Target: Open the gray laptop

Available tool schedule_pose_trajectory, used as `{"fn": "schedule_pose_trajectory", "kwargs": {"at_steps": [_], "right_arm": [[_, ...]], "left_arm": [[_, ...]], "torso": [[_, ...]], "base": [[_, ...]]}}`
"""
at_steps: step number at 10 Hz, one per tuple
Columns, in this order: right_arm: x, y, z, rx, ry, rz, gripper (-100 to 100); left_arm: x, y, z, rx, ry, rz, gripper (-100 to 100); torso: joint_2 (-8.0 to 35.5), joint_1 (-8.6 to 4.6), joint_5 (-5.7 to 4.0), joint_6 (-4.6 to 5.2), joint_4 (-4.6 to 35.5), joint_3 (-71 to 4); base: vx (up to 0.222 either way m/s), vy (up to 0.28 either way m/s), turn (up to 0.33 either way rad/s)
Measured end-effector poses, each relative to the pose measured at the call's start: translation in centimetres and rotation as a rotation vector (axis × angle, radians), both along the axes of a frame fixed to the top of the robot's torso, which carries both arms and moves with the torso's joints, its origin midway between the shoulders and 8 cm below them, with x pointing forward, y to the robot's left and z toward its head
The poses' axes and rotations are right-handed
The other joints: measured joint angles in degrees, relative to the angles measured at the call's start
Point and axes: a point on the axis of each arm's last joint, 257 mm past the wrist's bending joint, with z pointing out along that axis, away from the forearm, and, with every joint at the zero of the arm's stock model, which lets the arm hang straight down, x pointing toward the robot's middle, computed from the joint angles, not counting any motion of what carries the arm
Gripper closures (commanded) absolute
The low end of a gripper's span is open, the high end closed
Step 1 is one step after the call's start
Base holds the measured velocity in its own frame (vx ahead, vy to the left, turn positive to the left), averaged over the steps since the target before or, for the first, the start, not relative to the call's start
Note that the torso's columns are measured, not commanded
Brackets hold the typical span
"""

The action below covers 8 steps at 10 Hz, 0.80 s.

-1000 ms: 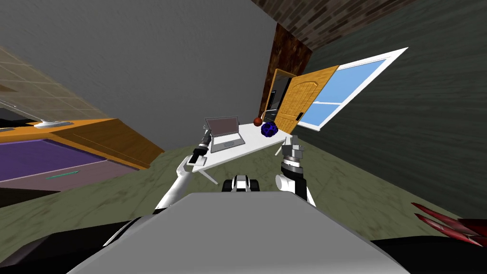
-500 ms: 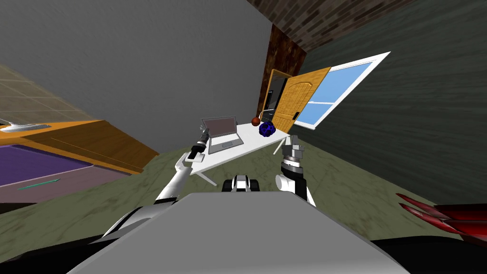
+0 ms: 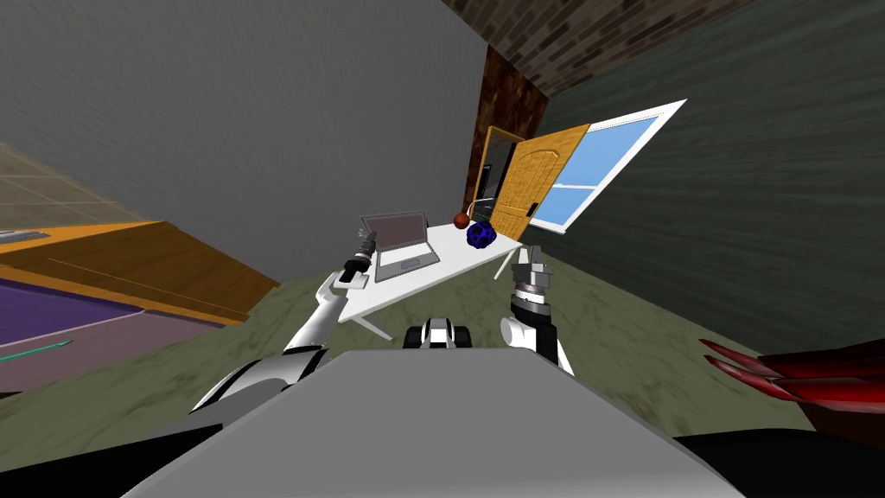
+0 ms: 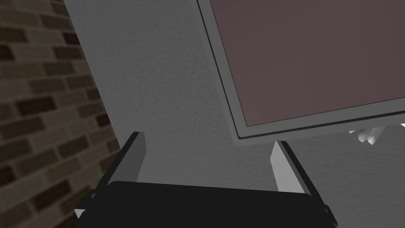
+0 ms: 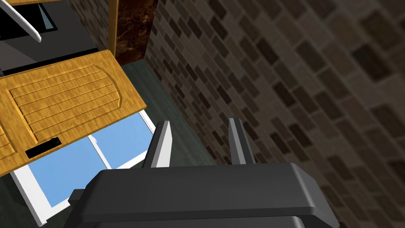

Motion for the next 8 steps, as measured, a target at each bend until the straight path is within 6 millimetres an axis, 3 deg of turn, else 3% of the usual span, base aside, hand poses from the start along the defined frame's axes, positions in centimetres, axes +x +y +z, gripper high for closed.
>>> {"fn": "schedule_pose_trajectory", "kwargs": {"at_steps": [8], "right_arm": [[0.0, 0.0, 0.0, 0.0, 0.0, 0.0, 0]], "left_arm": [[2.3, 7.0, -0.4, 0.016, 0.068, 0.121, -100]], "torso": [[0.02, 0.0, 0.0, 0.01, 0.01, 0.01]], "base": [[0.005, -0.003, -0.073]]}}
